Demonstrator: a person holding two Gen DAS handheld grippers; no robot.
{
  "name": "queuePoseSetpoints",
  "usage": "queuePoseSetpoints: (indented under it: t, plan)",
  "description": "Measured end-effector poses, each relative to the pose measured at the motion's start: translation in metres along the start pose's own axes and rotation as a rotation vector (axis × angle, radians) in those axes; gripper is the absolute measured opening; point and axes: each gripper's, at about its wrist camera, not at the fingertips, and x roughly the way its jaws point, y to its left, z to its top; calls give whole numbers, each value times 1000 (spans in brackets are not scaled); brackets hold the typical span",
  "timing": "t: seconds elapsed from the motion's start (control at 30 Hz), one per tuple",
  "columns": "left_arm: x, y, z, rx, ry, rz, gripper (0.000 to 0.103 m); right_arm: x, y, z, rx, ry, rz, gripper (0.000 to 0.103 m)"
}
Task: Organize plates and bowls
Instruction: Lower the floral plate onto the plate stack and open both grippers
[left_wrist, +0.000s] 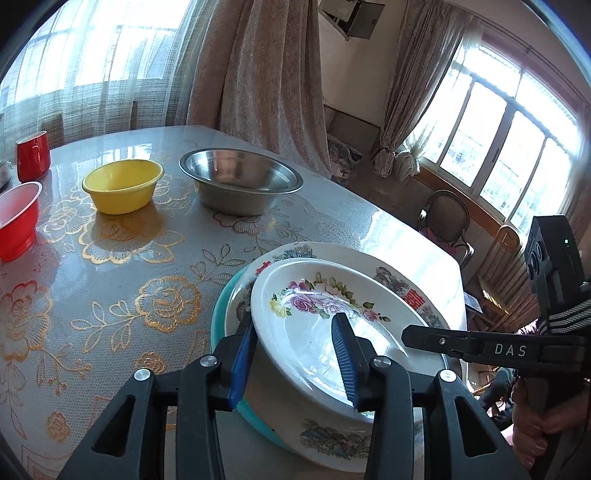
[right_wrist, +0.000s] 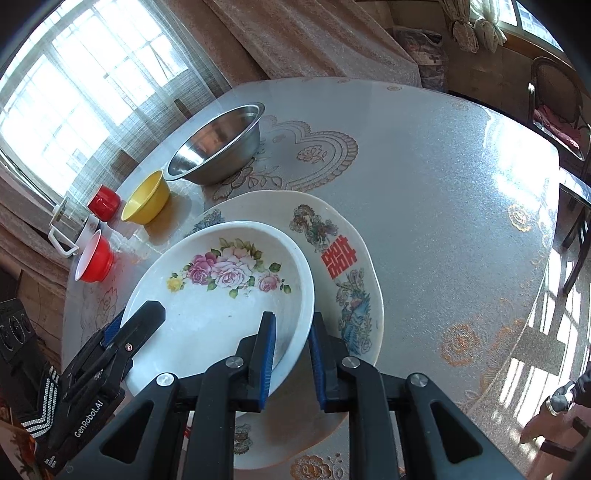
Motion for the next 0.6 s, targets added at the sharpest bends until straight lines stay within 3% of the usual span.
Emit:
queuePoseSetpoints:
  t: [0.1,0.23,0.4,0.6]
  plan:
    - [-4,6,1,-43,4,-43,50,0,1,-1,-4,-5,-9,16]
    - [-8,4,2,-37,6,-40,52,-1,0,-1,-4,-9,-22,12]
    - [-14,2,2,-30,-22,-37,72,-7,3,1,-41,-34,-68,12]
    - [-17,9,4,-39,-44,3,70,-8,4,1,-47,-34,-78,12]
